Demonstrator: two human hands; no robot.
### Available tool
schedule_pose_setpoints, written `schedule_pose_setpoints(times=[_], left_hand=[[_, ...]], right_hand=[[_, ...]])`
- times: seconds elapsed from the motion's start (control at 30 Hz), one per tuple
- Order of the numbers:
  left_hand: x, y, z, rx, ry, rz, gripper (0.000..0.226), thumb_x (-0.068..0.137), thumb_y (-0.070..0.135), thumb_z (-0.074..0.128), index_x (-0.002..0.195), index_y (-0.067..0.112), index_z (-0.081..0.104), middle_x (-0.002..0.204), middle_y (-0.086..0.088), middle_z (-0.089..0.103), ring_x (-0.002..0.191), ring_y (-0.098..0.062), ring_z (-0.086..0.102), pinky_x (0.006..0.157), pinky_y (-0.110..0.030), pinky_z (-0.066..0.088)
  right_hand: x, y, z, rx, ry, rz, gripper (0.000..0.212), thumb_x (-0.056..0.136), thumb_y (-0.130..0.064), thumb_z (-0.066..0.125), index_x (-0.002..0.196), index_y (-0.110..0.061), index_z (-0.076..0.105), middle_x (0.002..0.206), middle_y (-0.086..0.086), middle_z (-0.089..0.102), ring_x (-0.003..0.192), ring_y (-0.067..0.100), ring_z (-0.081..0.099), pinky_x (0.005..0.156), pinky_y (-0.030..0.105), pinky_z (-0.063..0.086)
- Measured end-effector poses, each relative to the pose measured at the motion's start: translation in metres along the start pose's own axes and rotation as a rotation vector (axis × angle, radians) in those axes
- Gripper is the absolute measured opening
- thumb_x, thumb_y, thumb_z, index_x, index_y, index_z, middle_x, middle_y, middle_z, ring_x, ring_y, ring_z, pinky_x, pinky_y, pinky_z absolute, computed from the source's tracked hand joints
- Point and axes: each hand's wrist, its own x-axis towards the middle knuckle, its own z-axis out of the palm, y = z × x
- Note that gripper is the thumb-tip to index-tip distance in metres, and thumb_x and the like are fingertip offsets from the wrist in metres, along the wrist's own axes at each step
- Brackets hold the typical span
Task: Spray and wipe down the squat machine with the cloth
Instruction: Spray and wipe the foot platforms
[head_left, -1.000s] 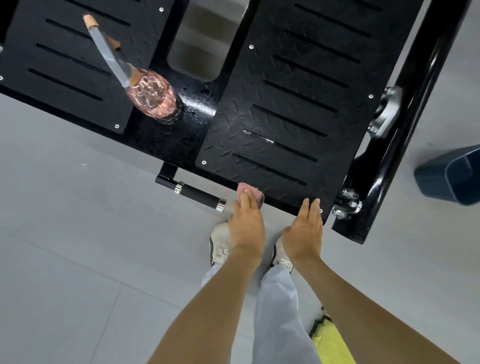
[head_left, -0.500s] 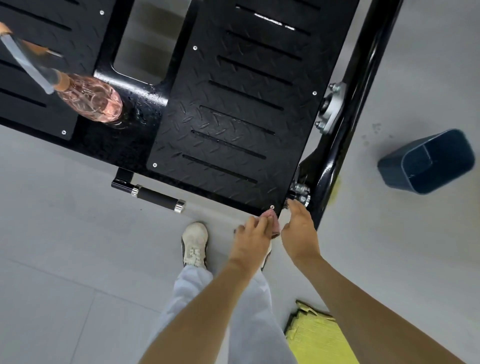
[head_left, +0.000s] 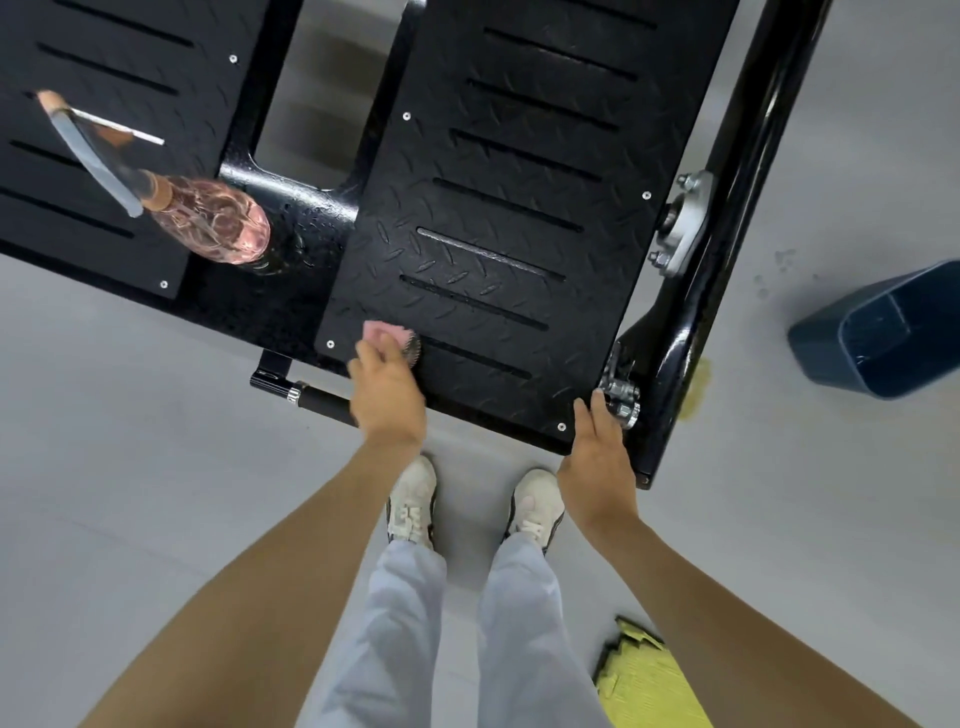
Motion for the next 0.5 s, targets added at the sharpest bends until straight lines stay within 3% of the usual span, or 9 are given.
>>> schedule_pose_setpoints(times=[0.17, 0.33, 0.5], left_hand=[[-0.032, 0.055, 0.013, 0.163, -0.050, 0.221, 0.060, 0.093, 0.004, 0.047, 0.145, -0.002, 0.018, 0.149, -0.019, 0.018, 0.120, -0.026, 0.038, 0.083, -0.031, 0.050], [-0.058, 0.068, 0.020, 0.288, -0.137, 0.600, 0.063, 0.086, 0.006, 0.057, 0.139, 0.003, 0.023, 0.131, -0.012, 0.032, 0.114, -0.024, 0.040, 0.080, -0.031, 0.049], [-0.037, 0.054, 0.009, 0.350, -0.103, 0.694, 0.055, 0.086, 0.005, 0.056, 0.135, 0.011, 0.031, 0.129, -0.010, 0.035, 0.115, -0.028, 0.039, 0.076, -0.034, 0.046]], right_hand=[[0.002, -0.003, -0.003, -0.070, -0.005, -0.007, 0.066, 0.091, 0.002, 0.042, 0.151, -0.007, 0.016, 0.160, 0.008, 0.005, 0.147, 0.023, 0.009, 0.119, 0.034, 0.019], [0.000, -0.011, -0.003, -0.092, 0.028, 0.004, 0.065, 0.092, 0.000, 0.043, 0.151, -0.007, 0.016, 0.160, 0.010, 0.006, 0.147, 0.023, 0.009, 0.119, 0.033, 0.014], [-0.003, -0.022, 0.005, -0.111, 0.033, 0.008, 0.068, 0.092, -0.001, 0.042, 0.152, -0.009, 0.012, 0.160, 0.008, -0.001, 0.148, 0.021, 0.002, 0.120, 0.034, 0.007]])
